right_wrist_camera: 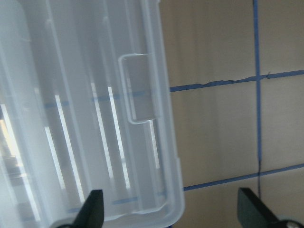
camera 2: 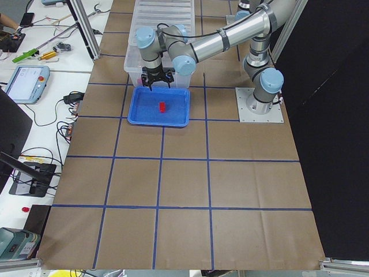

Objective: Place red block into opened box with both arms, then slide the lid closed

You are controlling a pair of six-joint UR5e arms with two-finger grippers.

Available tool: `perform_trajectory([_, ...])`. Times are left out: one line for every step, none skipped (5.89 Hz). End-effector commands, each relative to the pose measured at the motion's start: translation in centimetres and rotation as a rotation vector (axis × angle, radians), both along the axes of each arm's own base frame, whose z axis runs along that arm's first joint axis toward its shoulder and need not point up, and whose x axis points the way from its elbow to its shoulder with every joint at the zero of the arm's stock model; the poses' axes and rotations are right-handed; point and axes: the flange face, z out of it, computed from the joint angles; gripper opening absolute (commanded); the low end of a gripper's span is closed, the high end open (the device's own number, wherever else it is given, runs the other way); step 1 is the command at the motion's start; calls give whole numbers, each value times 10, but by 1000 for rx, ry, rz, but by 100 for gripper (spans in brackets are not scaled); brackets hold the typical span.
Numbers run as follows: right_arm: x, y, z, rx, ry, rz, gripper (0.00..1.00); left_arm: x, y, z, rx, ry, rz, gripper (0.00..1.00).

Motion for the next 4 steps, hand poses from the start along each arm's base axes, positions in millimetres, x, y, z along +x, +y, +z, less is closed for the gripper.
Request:
perform_trajectory([80, 5, 21, -4, -110, -121, 100, -2, -11, -62, 33, 14, -34, 98])
perform_trajectory([124, 11, 21, -5, -108, -146, 100, -4, -8, -95, 19, 13, -54, 98])
perform_trajectory([148, 17, 26, -14, -104, -138, 100, -7, 6, -124, 26, 12, -51, 98])
perform_trajectory([151, 28, 32, -21, -108, -132, 100, -11, 19, -140, 41, 18, -45, 98])
